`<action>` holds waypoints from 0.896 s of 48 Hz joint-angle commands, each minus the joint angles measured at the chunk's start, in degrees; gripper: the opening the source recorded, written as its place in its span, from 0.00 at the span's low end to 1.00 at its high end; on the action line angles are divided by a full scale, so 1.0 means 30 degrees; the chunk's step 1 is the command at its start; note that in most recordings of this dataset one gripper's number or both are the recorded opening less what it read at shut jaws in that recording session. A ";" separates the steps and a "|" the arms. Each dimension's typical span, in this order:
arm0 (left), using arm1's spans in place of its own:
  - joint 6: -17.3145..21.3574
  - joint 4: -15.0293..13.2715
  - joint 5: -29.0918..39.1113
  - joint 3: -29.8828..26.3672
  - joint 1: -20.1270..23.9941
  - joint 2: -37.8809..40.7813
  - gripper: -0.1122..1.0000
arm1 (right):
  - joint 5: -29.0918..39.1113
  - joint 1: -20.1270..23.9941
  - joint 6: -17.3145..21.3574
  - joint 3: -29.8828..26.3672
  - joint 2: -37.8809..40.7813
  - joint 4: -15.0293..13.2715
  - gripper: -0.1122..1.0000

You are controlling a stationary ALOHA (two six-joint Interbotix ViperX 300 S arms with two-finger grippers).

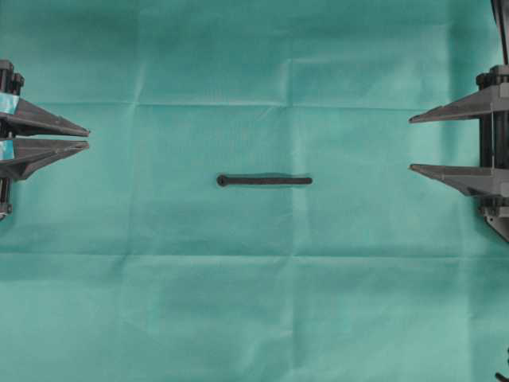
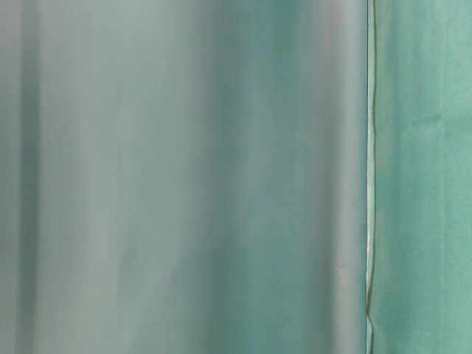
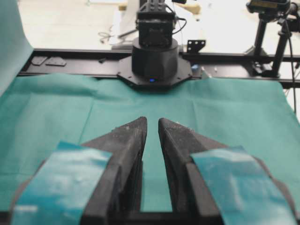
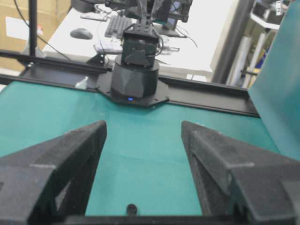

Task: Peel off the Velcro with your right arm.
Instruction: 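Move the left gripper toward the black Velcro strap on the table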

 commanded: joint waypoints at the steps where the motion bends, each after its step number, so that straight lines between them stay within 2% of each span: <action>1: 0.0146 -0.0176 -0.0469 0.0439 -0.0029 -0.0176 0.32 | -0.0117 -0.0029 0.0176 0.0117 0.0029 0.0117 0.32; 3: 0.0146 -0.0176 -0.0820 0.0645 -0.0029 -0.0293 0.29 | -0.0146 -0.0029 0.0264 0.0264 0.0000 0.0117 0.29; 6: 0.0117 -0.0205 -0.1084 0.0879 -0.0029 -0.0410 0.17 | -0.0176 -0.0029 0.0527 0.0469 -0.0088 0.0117 0.17; 10: 0.0000 -0.0234 -0.1143 0.1084 -0.0029 -0.0498 0.10 | -0.0205 -0.0029 0.0938 0.0703 -0.0146 0.0117 0.07; 14: -0.0029 -0.0234 -0.1143 0.1230 -0.0029 -0.0469 0.10 | -0.0352 -0.0029 0.1318 0.0879 -0.0176 0.0059 0.02; 20: -0.0029 -0.0234 -0.1172 0.1318 -0.0029 -0.0469 0.11 | -0.0732 -0.0029 0.1816 0.1055 -0.0234 0.0029 0.01; 25: 0.0029 -0.0234 -0.1289 0.1406 -0.0029 -0.0498 0.26 | -0.0850 -0.0029 0.1934 0.1143 -0.0322 0.0029 0.04; 29: 0.0000 -0.0234 -0.1348 0.1465 -0.0029 -0.0498 0.46 | -0.0937 -0.0029 0.1934 0.1318 -0.0381 0.0029 0.11; 31: 0.0000 -0.0234 -0.1348 0.1465 -0.0029 -0.0498 0.58 | -0.0996 -0.0029 0.1934 0.1406 -0.0410 0.0029 0.17; 36: 0.0000 -0.0264 -0.1348 0.1494 -0.0029 -0.0498 0.84 | -0.1113 -0.0029 0.1934 0.1494 -0.0410 0.0029 0.39; 43: 0.0029 -0.0234 -0.1436 0.1348 0.0059 -0.0176 0.86 | -0.1143 -0.0059 0.1934 0.1494 -0.0410 0.0029 0.80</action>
